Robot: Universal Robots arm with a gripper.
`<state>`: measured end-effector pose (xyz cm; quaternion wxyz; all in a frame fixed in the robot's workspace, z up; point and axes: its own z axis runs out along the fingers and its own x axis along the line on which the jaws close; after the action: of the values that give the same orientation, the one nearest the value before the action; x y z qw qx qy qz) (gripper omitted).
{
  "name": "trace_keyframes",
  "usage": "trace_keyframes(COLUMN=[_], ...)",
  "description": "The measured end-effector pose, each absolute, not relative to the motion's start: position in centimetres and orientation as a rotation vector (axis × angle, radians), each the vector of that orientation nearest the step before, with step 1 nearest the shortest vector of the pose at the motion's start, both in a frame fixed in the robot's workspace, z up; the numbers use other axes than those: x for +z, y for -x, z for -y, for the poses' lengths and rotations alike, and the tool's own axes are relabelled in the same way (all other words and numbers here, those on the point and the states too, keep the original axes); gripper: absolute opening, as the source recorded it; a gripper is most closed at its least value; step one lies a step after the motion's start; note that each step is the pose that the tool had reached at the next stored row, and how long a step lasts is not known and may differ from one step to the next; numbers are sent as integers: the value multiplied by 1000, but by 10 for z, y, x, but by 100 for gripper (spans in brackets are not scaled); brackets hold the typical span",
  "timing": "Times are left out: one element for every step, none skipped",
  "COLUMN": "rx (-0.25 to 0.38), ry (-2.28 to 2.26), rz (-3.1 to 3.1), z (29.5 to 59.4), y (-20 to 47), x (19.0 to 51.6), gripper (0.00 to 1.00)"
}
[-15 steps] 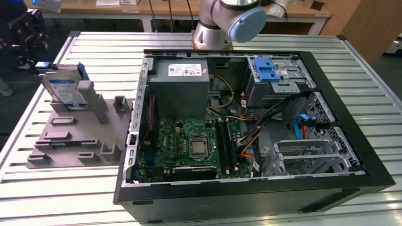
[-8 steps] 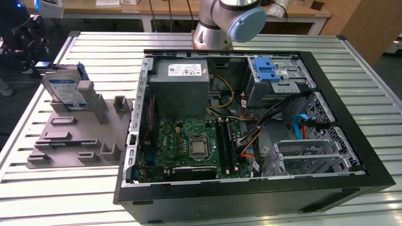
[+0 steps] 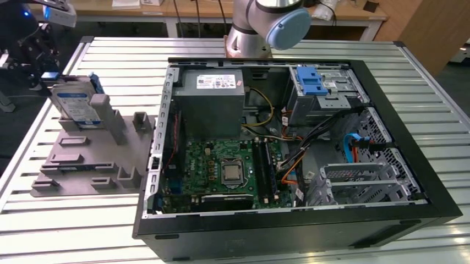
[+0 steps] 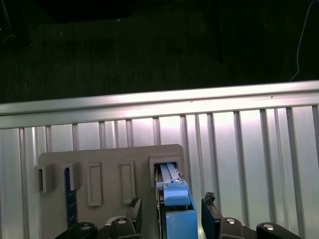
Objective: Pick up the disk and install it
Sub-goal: 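Pick up the disk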
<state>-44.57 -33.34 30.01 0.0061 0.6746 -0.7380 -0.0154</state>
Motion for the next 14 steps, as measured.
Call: trace_keyframes(rx=[-47,-46,-45,-45,-45,-45,-44,-44,-44,-43,-43,-43,-43,-42], ry=[-2112,-2113,-2114,-2114,-2114,-2114,-2115,-2115,-2115,-2115,-2116,-2117,-2119,-2120], rz=[2310,2310,2310,2310,2309,2310,2310,2310,2310,2310,2309,2308,2306,2306], z=[333,333,333,332,333,333,333,333,333,333,332,332,332,332], y=[446,446,446,446,446,446,446,446,446,446,446,445,445,445], x=[299,298,298,298,298,297,297,297,297,297,296,296,295,294], gripper=[59,59,59,59,59,59,59,59,58,58,51,51,51,51])
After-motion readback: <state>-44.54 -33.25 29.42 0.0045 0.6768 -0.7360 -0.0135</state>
